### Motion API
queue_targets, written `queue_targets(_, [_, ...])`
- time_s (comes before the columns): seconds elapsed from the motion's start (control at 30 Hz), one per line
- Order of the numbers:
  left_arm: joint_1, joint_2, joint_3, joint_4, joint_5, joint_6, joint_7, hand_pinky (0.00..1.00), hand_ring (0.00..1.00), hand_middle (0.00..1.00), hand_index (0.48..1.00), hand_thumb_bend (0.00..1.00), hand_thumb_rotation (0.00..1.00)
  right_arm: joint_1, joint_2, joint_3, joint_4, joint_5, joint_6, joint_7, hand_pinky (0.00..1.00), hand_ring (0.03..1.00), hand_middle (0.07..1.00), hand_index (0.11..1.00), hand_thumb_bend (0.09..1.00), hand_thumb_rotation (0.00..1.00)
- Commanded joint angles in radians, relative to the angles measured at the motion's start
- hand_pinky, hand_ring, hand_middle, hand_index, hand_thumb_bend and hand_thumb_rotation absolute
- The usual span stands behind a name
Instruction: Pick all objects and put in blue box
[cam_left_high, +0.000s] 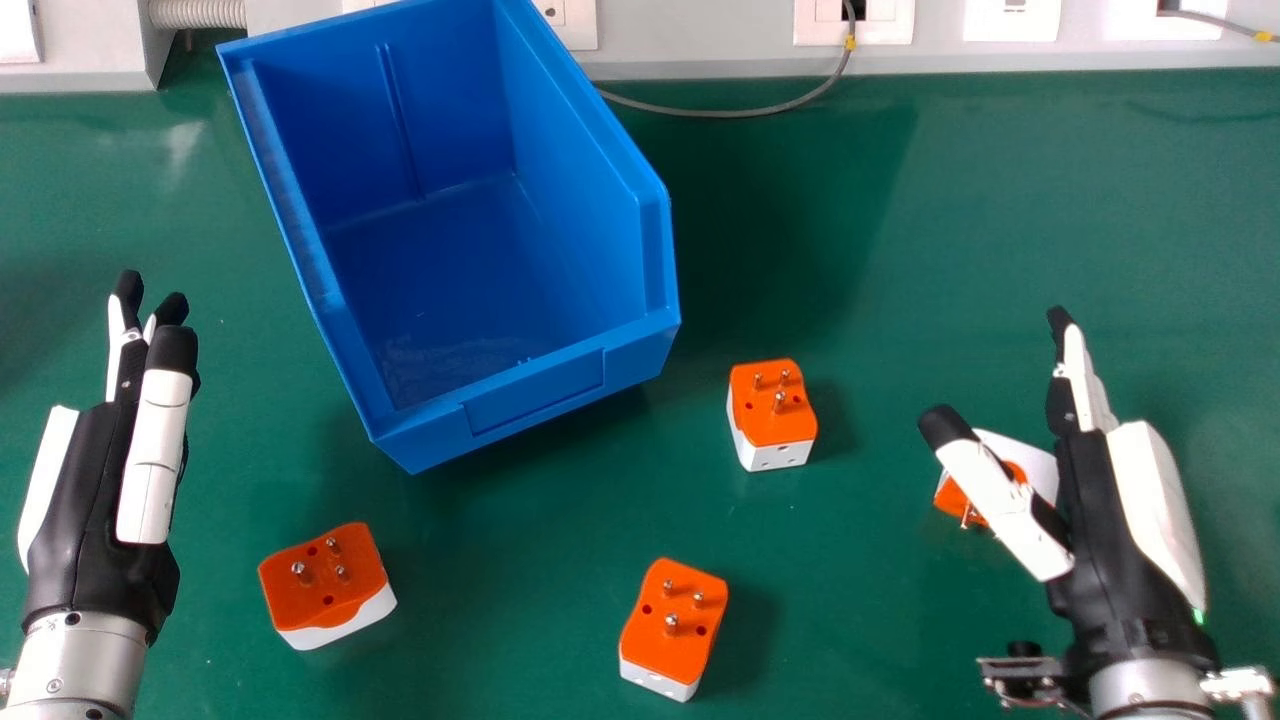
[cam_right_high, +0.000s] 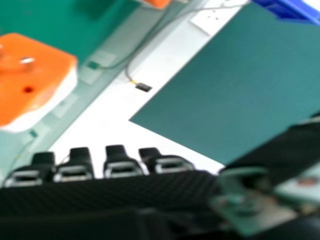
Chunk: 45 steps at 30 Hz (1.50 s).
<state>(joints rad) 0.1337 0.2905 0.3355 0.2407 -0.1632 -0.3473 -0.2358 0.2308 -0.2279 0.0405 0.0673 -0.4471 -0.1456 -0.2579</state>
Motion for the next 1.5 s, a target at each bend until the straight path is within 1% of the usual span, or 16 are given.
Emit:
queue_targets(0.0, [0.0, 0.012, 0.006, -0.02, -0.002, -0.019, 0.0, 1.0, 1.0, 1.0, 1.0, 0.79, 1.0, 0.001, -0.016, -0.008, -0.036, -0.014, -0.02, -0.005, 1.0, 1.0, 1.0, 1.0, 0.545, 1.0])
queue_targets(0.07, [0.006, 0.012, 0.005, -0.031, -0.002, -0.015, -0.002, 1.0, 1.0, 1.0, 1.0, 0.79, 1.0, -0.002, -0.014, -0.004, -0.034, -0.014, -0.024, -0.012, 1.0, 1.0, 1.0, 1.0, 0.545, 1.0])
queue_targets(0.17, [0.007, 0.015, 0.004, -0.037, -0.003, -0.008, -0.004, 1.0, 1.0, 1.0, 1.0, 0.79, 1.0, -0.011, -0.001, 0.0, -0.019, -0.009, -0.04, -0.032, 1.0, 1.0, 1.0, 1.0, 0.556, 1.0])
queue_targets(0.27, [0.003, 0.018, 0.004, -0.031, -0.003, -0.006, -0.007, 1.0, 1.0, 1.0, 1.0, 0.79, 1.0, -0.021, 0.01, 0.004, 0.004, -0.009, -0.078, -0.063, 1.0, 1.0, 1.0, 1.0, 0.577, 1.0])
queue_targets(0.4, [-0.002, 0.022, 0.008, -0.013, -0.007, -0.012, -0.014, 1.0, 1.0, 1.0, 1.0, 0.79, 1.0, -0.039, 0.01, 0.005, 0.051, -0.031, -0.141, -0.121, 1.0, 1.0, 1.0, 1.0, 0.595, 1.0])
queue_targets(0.47, [-0.003, 0.021, 0.008, -0.014, -0.004, -0.014, -0.014, 1.0, 1.0, 1.0, 1.0, 0.79, 1.0, -0.044, 0.009, 0.003, 0.064, -0.042, -0.159, -0.139, 1.0, 1.0, 1.0, 1.0, 0.632, 1.0])
queue_targets(0.53, [-0.001, 0.023, 0.007, -0.02, -0.003, -0.011, -0.016, 1.0, 1.0, 1.0, 1.0, 0.78, 1.0, -0.048, 0.001, 0.002, 0.07, -0.059, -0.166, -0.15, 1.0, 1.0, 1.0, 1.0, 0.645, 1.0])
queue_targets(0.57, [0.0, 0.023, 0.007, -0.025, -0.003, -0.008, -0.016, 1.0, 1.0, 1.0, 1.0, 0.78, 1.0, -0.047, -0.004, 0.003, 0.068, -0.068, -0.164, -0.151, 1.0, 1.0, 1.0, 1.0, 0.643, 1.0])
queue_targets(0.7, [-0.004, 0.025, 0.007, -0.011, -0.004, -0.012, -0.018, 1.0, 1.0, 1.0, 1.0, 0.78, 1.0, -0.03, -0.025, 0.002, 0.016, -0.108, -0.114, -0.116, 1.0, 1.0, 1.0, 1.0, 0.611, 1.0])
queue_targets(0.77, [-0.003, 0.024, 0.007, -0.012, -0.005, -0.01, -0.019, 1.0, 1.0, 1.0, 1.0, 0.78, 1.0, -0.023, -0.034, 0.002, -0.014, -0.125, -0.078, -0.095, 1.0, 1.0, 1.0, 1.0, 0.605, 1.0])
queue_targets(0.9, [0.009, 0.018, 0.004, -0.042, -0.007, 0.001, -0.016, 1.0, 1.0, 1.0, 1.0, 0.78, 1.0, -0.016, -0.046, 0.002, -0.07, -0.151, -0.012, -0.053, 1.0, 1.0, 1.0, 1.0, 0.61, 0.99])
queue_targets(0.93, [0.01, 0.017, 0.004, -0.044, -0.008, 0.003, -0.017, 1.0, 1.0, 1.0, 1.0, 0.78, 1.0, -0.017, -0.047, 0.003, -0.078, -0.154, 0.0, -0.046, 1.0, 1.0, 1.0, 1.0, 0.615, 0.98])
queue_targets(1.0, [0.007, 0.017, 0.003, -0.038, -0.009, 0.004, -0.019, 1.0, 1.0, 1.0, 1.0, 0.78, 1.0, -0.023, -0.047, 0.004, -0.084, -0.156, 0.015, -0.038, 1.0, 1.0, 1.0, 1.0, 0.63, 0.98])
queue_targets(1.23, [0.01, 0.015, 0.001, -0.048, -0.008, 0.006, -0.021, 1.0, 1.0, 1.0, 1.0, 0.78, 1.0, -0.077, -0.039, 0.008, -0.072, -0.14, 0.029, -0.03, 0.99, 1.0, 1.0, 1.0, 0.668, 0.97])
queue_targets(1.37, [0.011, 0.017, 0.004, -0.041, -0.011, 0.005, -0.025, 1.0, 1.0, 1.0, 1.0, 0.78, 1.0, -0.116, -0.039, 0.009, -0.058, -0.127, 0.025, -0.022, 0.99, 1.0, 1.0, 1.0, 0.673, 0.97])
queue_targets(1.47, [0.008, 0.018, 0.003, -0.039, -0.011, 0.006, -0.025, 1.0, 1.0, 1.0, 1.0, 0.78, 1.0, -0.154, -0.043, 0.005, -0.044, -0.107, 0.011, -0.014, 0.99, 1.0, 1.0, 1.0, 0.671, 0.97])
